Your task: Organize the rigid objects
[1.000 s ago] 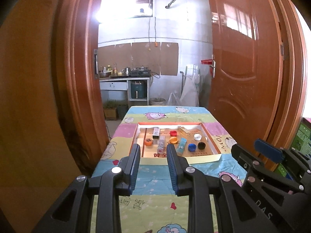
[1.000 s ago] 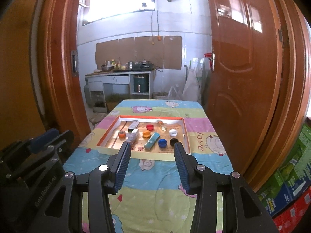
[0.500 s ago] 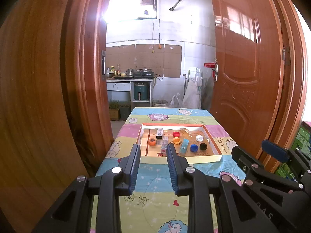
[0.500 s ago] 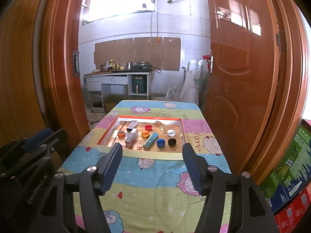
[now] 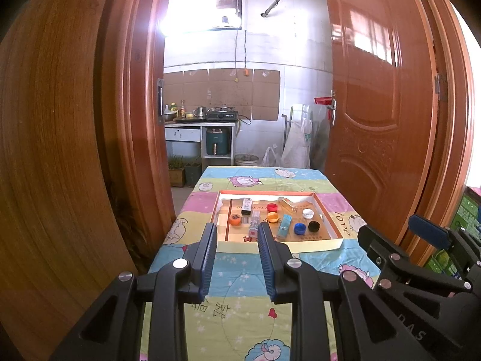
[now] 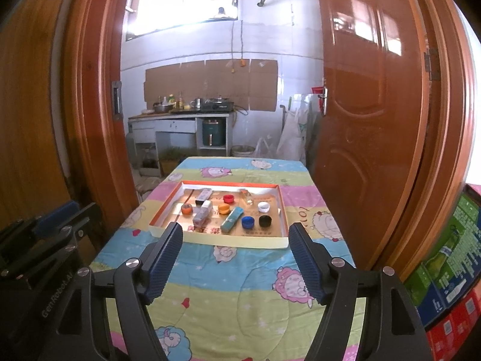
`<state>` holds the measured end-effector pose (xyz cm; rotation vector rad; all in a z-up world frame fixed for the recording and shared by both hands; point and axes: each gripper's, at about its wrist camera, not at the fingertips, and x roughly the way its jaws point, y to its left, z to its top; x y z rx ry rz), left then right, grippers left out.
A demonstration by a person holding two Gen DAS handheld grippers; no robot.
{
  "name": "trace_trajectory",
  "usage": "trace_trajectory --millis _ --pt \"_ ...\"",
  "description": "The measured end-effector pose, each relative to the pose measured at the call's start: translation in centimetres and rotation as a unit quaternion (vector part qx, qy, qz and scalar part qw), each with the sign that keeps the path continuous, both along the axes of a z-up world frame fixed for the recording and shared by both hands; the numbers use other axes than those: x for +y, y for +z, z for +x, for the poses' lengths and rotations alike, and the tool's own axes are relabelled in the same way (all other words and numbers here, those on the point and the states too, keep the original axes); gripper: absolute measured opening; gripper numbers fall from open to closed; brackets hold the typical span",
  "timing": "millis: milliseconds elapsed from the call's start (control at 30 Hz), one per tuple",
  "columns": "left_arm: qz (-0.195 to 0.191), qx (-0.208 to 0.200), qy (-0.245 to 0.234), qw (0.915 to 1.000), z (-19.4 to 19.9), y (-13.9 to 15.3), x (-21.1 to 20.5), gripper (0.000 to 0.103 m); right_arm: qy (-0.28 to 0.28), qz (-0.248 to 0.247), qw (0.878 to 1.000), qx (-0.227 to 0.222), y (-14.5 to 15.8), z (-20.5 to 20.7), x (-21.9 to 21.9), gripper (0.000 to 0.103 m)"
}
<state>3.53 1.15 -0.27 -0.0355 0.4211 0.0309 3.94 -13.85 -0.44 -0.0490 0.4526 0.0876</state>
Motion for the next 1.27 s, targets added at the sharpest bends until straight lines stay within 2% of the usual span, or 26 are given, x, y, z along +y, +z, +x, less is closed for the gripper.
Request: trace_trajectory --millis 1033,1267 --pt "0.002 0.001 -0.002 1.0 -0.03 0.02 -0.07 0.028 0.002 0.004 1.0 0.001 -0.05 -0.19 0.01 0.075" --pt "-0.002 -0.015 0.002 0.9999 -0.5 -0.08 0.42 0.028 0.006 0.006 1.0 0.006 -0.23 -0.2 0.11 0.075"
